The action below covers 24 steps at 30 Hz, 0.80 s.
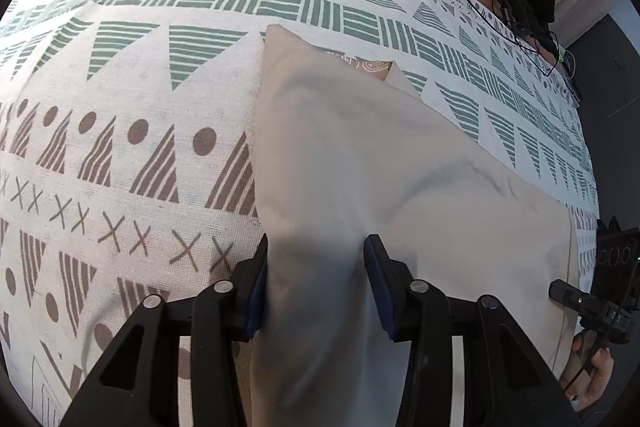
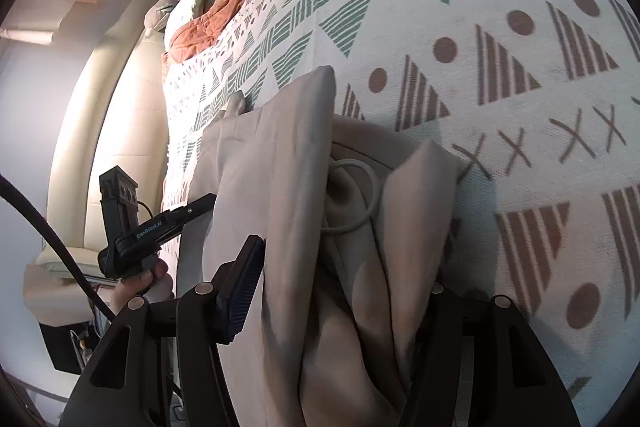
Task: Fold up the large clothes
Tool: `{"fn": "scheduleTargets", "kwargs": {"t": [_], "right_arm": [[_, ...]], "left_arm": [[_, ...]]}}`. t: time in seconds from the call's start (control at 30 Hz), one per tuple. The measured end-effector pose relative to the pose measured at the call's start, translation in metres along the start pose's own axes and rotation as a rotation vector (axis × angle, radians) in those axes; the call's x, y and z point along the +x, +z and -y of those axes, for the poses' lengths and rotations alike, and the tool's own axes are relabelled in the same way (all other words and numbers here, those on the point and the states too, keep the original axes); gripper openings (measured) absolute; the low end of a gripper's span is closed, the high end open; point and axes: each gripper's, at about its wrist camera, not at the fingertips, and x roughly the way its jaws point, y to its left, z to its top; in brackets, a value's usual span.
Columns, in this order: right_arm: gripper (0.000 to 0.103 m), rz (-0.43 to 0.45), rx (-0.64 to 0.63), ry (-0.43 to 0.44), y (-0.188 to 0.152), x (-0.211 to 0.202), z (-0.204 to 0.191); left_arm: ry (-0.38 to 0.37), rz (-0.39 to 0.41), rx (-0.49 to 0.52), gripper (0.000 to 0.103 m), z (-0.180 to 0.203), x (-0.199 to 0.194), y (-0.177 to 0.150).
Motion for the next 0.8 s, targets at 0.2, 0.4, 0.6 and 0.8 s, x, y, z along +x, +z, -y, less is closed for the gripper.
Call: {"fn": "scheduleTargets", "kwargs": {"t": [0.2, 0.4, 0.6, 0.8], "right_arm": [[0.024, 0.031, -0.112, -0.054, -0.013, -0.004, -0.029], [0.02, 0.096, -0.2, -0.015, -0.034, -0.025, -0.058], [0.018, 0.177, -0.305, 0.028, -0.069, -0.058, -0.087], [0.017, 0.243, -0.353, 0.063, -0.111, -0.099, -0.106]], "left_arm": [[0.012, 0.092, 0.058, 0.024, 0.015, -0.033, -0.006], [0.0, 0.214, 0.085, 0.021, 0.027, -0.086, -0.022], [-0.044, 0.322, 0.078, 0.02, 0.031, -0.148, -0.049], [-0.094, 0.4, 0.071, 0.019, 0.028, -0.204, -0.078]]}}
